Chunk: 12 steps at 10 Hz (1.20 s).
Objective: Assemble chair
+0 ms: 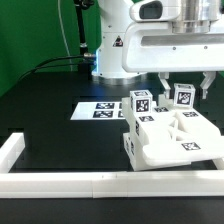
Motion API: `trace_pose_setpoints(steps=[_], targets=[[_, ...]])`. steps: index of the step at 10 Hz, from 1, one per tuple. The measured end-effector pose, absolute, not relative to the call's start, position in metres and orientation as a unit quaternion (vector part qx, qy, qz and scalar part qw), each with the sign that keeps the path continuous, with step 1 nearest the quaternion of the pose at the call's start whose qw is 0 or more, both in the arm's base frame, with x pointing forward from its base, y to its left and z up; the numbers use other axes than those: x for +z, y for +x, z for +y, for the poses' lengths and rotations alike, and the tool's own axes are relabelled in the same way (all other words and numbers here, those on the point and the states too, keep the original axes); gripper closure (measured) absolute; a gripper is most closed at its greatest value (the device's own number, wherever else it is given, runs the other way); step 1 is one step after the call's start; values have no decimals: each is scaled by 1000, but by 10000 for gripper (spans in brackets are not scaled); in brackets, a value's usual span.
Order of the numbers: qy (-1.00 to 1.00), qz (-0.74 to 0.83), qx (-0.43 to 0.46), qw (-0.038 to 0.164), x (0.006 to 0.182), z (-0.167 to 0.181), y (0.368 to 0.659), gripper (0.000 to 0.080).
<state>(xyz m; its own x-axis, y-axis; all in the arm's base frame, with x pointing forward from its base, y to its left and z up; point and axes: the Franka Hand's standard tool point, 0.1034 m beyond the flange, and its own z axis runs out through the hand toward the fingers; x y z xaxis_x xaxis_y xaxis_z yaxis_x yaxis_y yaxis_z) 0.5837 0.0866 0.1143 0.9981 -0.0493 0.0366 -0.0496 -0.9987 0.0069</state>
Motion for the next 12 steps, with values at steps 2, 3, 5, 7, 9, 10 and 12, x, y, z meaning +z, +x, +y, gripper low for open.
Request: trace_pose_setpoints(steps=[2,3,5,7,9,10,12], targets=[[1000,-25,18,4,114,87,584,522],[999,-26,18,4,114,87,584,522],[999,-49,18,3,114,87,584,522],[994,-108,18,1,114,87,584,522],[985,-171,18,0,114,87,584,522],[976,-216,18,-1,114,87,584,521],[955,-295,22,-5,113,86,584,521]])
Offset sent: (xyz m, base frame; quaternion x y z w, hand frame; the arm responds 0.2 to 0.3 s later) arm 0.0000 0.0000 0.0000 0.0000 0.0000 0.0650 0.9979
